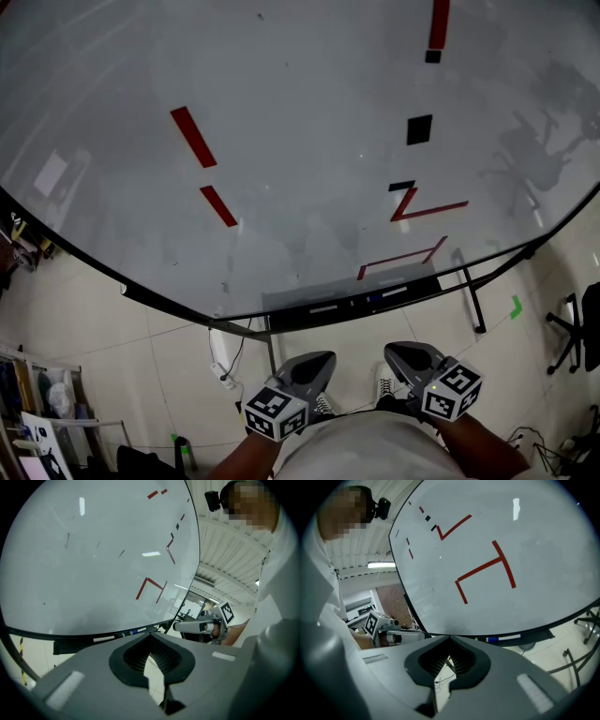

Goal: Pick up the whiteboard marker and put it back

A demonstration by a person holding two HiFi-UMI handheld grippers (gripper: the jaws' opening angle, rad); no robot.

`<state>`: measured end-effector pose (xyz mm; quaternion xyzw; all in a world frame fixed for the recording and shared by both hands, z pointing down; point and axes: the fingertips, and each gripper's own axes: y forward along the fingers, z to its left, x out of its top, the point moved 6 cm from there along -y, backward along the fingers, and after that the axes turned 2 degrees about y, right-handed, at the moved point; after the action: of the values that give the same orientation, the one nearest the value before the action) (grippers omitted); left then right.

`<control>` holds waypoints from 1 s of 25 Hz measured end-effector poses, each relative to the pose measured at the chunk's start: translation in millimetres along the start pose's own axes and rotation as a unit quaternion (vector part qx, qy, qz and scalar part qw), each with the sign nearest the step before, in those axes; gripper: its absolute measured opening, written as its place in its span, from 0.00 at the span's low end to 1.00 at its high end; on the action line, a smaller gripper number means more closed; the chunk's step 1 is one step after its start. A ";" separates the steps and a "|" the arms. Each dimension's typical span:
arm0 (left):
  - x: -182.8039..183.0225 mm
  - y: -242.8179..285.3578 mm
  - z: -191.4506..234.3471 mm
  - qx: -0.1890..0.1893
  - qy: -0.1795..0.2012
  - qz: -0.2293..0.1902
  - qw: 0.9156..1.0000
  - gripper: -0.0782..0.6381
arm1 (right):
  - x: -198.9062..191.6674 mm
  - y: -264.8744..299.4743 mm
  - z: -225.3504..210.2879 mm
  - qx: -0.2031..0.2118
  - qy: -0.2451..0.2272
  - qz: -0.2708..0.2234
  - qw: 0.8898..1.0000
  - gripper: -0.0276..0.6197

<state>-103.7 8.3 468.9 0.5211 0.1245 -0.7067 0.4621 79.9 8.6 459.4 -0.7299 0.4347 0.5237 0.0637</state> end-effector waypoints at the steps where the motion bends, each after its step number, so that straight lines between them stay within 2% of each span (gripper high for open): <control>1: -1.0 -1.4 -0.2 -0.007 0.003 0.003 1.000 0.13 | -1.4 -0.9 3.4 -0.006 0.001 0.001 1.000 0.05; 7: -5.5 -9.2 -4.4 -0.040 0.021 0.021 0.999 0.13 | 3.0 -6.3 19.5 -0.024 -0.001 -0.004 1.000 0.05; 10: -7.4 -11.4 -12.4 -0.039 0.017 0.018 0.999 0.13 | 10.9 -15.1 21.3 -0.018 0.001 -0.017 1.000 0.05; 16: -14.0 -11.5 -36.5 0.010 -0.009 -0.004 1.000 0.13 | 13.7 -40.6 6.6 0.021 0.018 -0.018 0.999 0.05; 20: -17.0 -2.0 -65.7 0.047 -0.022 -0.032 0.998 0.13 | 8.8 -64.3 -4.2 0.050 -0.025 0.011 0.998 0.05; 25: -31.3 10.2 -106.1 0.088 -0.021 -0.050 0.995 0.13 | 0.3 -96.5 -19.5 0.087 -0.039 0.030 0.995 0.05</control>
<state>-28.8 88.9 453.4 0.5378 0.0775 -0.7482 0.3808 161.4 57.0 432.8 -0.6875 0.4972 0.5135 0.1281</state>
